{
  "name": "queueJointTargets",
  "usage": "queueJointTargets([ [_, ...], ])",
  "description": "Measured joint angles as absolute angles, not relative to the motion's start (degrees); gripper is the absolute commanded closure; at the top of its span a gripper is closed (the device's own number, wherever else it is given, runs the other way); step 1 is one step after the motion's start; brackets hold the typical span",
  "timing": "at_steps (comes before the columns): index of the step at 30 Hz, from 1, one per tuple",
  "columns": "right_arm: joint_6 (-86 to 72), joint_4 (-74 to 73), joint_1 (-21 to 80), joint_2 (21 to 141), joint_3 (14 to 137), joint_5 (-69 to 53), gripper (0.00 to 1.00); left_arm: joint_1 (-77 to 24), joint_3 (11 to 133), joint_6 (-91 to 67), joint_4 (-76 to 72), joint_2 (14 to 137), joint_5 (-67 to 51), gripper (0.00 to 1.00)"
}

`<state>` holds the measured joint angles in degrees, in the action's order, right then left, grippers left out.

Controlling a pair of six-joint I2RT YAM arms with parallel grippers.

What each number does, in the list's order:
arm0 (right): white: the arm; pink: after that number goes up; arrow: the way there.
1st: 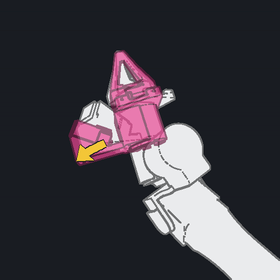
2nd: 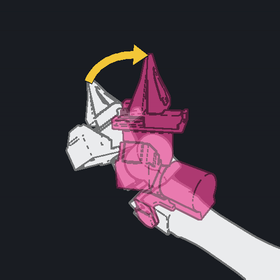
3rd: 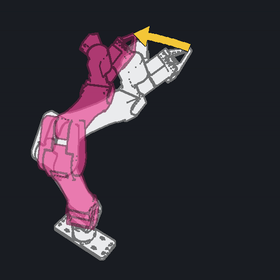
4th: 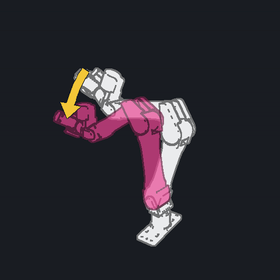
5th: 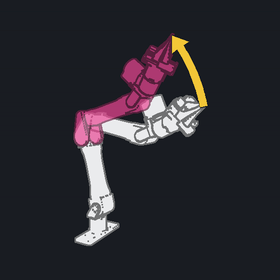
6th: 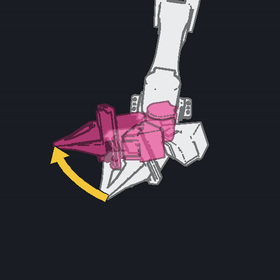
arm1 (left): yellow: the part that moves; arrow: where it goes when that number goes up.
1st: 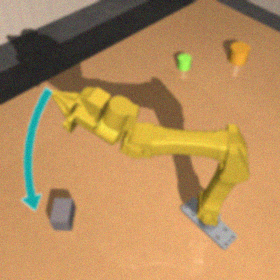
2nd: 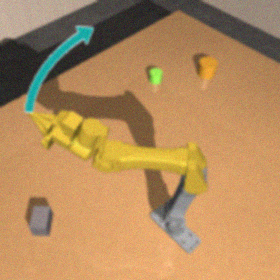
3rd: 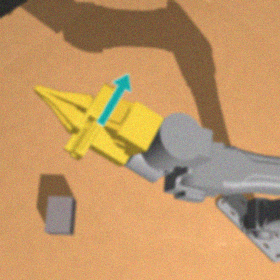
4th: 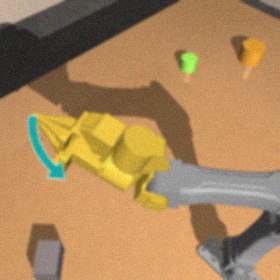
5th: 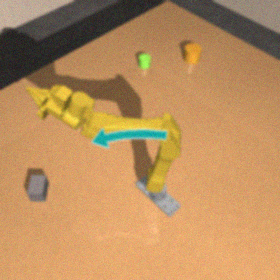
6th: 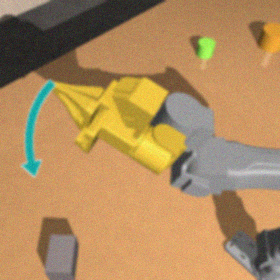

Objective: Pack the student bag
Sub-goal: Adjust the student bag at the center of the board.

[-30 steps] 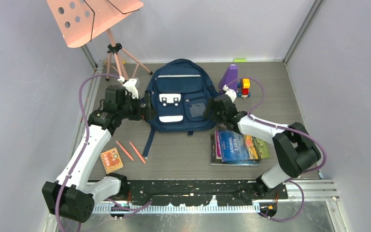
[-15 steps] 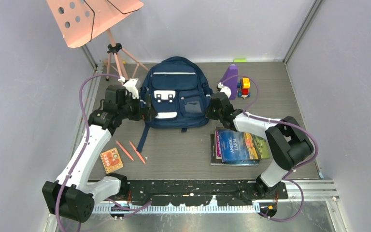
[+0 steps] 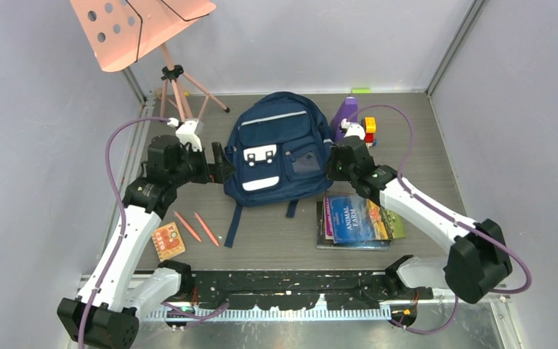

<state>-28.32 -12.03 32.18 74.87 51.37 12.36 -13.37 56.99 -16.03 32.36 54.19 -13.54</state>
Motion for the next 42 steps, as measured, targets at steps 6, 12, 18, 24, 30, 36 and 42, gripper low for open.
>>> queueJointTargets([
  [6,-24.43,-22.79,32.18,68.62,51.96,12.34,0.99,-13.37,50.54,-22.35,28.29,52.53,-17.1,0.02],
  [12,-22.37,-31.77,32.18,63.29,51.96,11.75,0.99,-13.37,41.52,-30.79,22.63,52.45,-19.14,0.02],
  [18,-23.9,-35.57,32.18,62.11,50.81,14.5,0.35,-13.37,38.44,-35.07,16.8,57.25,-19.22,0.01],
  [24,-27.18,-36.42,32.18,60.55,49.19,16.64,0.22,-13.34,38.39,-35.31,13.69,64.16,-15.99,0.16],
  [30,-32.1,-34.48,32.18,57.45,46.15,17.08,0.19,-12.23,36.84,-36.45,9.23,68.55,-13.5,0.28],
  [36,-32.91,-35.18,32.18,59.22,47.64,20.53,0.11,-12.12,35.57,-38.26,5.02,75.02,-14.63,0.29],
  [42,-29.74,-35.05,30.87,67.35,55.0,24.14,0.1,-12.12,31.18,-42.94,-2.83,77.62,-18.24,0.35],
])
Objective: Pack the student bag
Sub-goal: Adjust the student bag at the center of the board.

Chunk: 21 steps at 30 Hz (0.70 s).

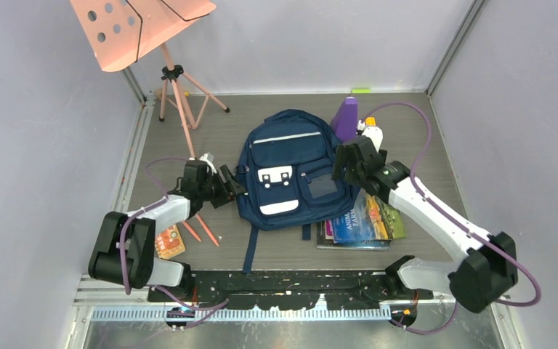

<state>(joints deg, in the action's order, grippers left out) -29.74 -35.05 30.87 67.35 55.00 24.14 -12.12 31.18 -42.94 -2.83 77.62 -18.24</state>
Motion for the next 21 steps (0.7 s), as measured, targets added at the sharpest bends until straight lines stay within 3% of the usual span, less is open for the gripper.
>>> queueJointTargets([
  [5,-28.49,-32.99,25.82,74.56,56.53,22.09,0.18,-12.1,29.28,-47.46,-9.19,81.8,-21.61,0.43],
  [6,-28.36,-32.58,24.82,75.53,56.31,21.12,0.31,-12.12,29.1,-48.31,-10.83,82.61,-22.39,0.49],
  [7,-28.29,-32.32,23.9,76.31,56.05,19.99,0.43,-12.27,29.08,-49.34,-12.62,83.79,-23.31,0.61],
  [8,-28.18,-32.08,23.18,76.9,55.92,18.55,0.66,-12.4,29.08,-50.37,-14.04,84.82,-24.12,0.7],
  [10,-28.25,-30.81,22.52,77.84,55.88,14.33,0.92,-12.73,29.12,-52.42,-18.06,87.37,-26.39,0.86],
  [11,-28.49,-30.09,22.63,78.15,55.9,11.97,0.98,-12.8,29.17,-53.3,-20.01,88.42,-27.42,0.91],
  [13,-28.4,-29.43,23.24,78.28,55.94,8.99,0.99,-12.67,29.47,-54.04,-21.26,89.17,-28.27,0.99],
  [21,-29.63,-29.82,36.97,76.38,55.53,7.97,0.99,-9.93,40.82,-42.59,-3.7,86.91,-17.58,1.0],
])
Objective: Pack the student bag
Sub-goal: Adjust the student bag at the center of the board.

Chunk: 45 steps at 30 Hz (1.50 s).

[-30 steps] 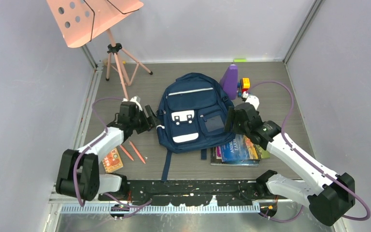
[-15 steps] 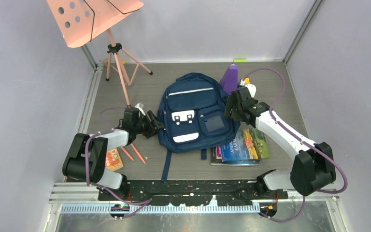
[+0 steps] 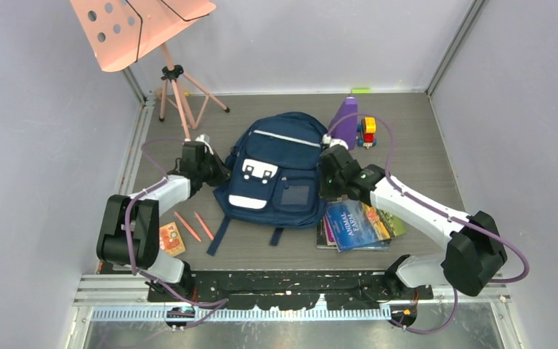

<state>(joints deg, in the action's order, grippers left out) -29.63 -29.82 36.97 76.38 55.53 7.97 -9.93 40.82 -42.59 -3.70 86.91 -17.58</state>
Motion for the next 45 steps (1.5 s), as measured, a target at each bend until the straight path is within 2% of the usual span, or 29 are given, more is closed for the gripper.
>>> queueJointTargets([
  [3,-31.16,-30.04,42.87,75.83,54.5,6.09,0.97,-9.15,45.34,-35.99,3.31,84.95,-11.77,1.0],
  [4,-31.66,-30.06,44.69,75.83,54.17,5.63,0.86,-8.8,46.54,-33.85,5.37,84.42,-10.44,0.99],
  [5,-32.08,-30.02,46.48,75.83,53.78,5.13,0.78,-8.43,47.59,-32.21,7.16,84.31,-9.43,0.94],
  [6,-32.64,-30.04,47.94,75.83,53.54,4.67,0.63,-8.14,48.36,-31.0,8.54,84.31,-8.8,0.87],
  [7,-33.1,-30.06,49.1,75.83,53.43,3.73,0.56,-7.75,49.12,-29.69,9.98,84.53,-7.9,0.79],
  [8,-33.76,-30.13,49.82,75.83,53.36,3.05,0.45,-7.51,49.89,-28.56,11.35,84.79,-6.81,0.69],
  [10,-34.35,-30.04,50.96,75.55,53.34,2.33,0.32,-7.18,51.07,-26.68,12.91,85.34,-4.97,0.46],
  [12,-34.48,-30.02,51.51,74.28,53.34,3.07,0.22,-6.96,52.38,-25.3,14.13,85.47,-3.03,0.32],
  [13,-34.5,-30.13,51.48,73.43,53.36,3.97,0.17,-6.83,52.77,-24.53,14.46,85.34,-2.42,0.28],
  [15,-34.26,-31.11,51.33,71.33,54.06,7.01,0.13,-6.83,53.28,-23.59,14.87,84.33,-0.86,0.23],
  [19,-33.12,-32.25,48.82,67.44,55.77,12.69,0.12,-8.47,53.28,-21.8,17.1,78.96,2.85,0.18],
  [26,-31.31,-30.98,33.21,66.0,54.83,12.8,0.11,-17.65,53.28,-19.97,19.49,71.42,4.69,0.12],
  [30,-30.22,-27.07,28.14,70.19,53.87,9.63,0.11,-18.52,53.17,-21.76,20.86,71.9,0.67,0.1],
  [35,-29.34,-19.05,26.0,81.6,54.11,6.96,0.13,-21.23,50.57,-24.47,19.94,71.75,-2.48,0.1],
  [40,-29.08,-13.72,23.73,94.43,55.86,4.03,0.27,-22.35,47.24,-26.89,20.86,69.73,-5.34,0.09],
  [41,-29.23,-13.23,23.46,95.74,56.03,3.42,0.33,-22.35,46.81,-27.11,21.28,68.88,-5.56,0.09],
  [42,-29.61,-12.34,23.11,97.12,56.07,2.15,0.5,-22.33,46.26,-27.38,21.87,67.48,-5.65,0.09],
  [43,-29.82,-11.64,22.98,97.73,56.05,1.17,0.73,-22.33,45.95,-27.68,22.48,66.19,-5.63,0.09],
  [45,-30.72,-9.45,22.72,98.19,56.05,-1.61,0.96,-22.33,45.65,-27.88,23.99,62.83,-5.56,0.09],
])
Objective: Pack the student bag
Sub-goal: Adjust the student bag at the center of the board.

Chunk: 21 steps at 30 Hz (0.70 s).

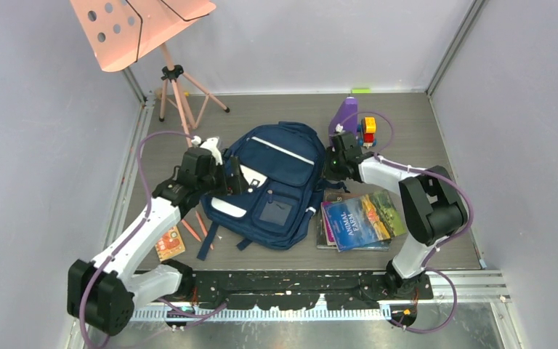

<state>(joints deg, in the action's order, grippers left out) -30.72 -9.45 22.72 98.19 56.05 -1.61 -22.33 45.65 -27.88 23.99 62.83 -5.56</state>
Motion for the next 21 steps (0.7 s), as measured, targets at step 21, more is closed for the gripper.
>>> queueJointTargets([
  [21,-34.68,-13.76,33.67,79.05,61.93,0.14,0.99,-18.28,51.75,-27.14,30.02,59.55,-8.84,0.0],
])
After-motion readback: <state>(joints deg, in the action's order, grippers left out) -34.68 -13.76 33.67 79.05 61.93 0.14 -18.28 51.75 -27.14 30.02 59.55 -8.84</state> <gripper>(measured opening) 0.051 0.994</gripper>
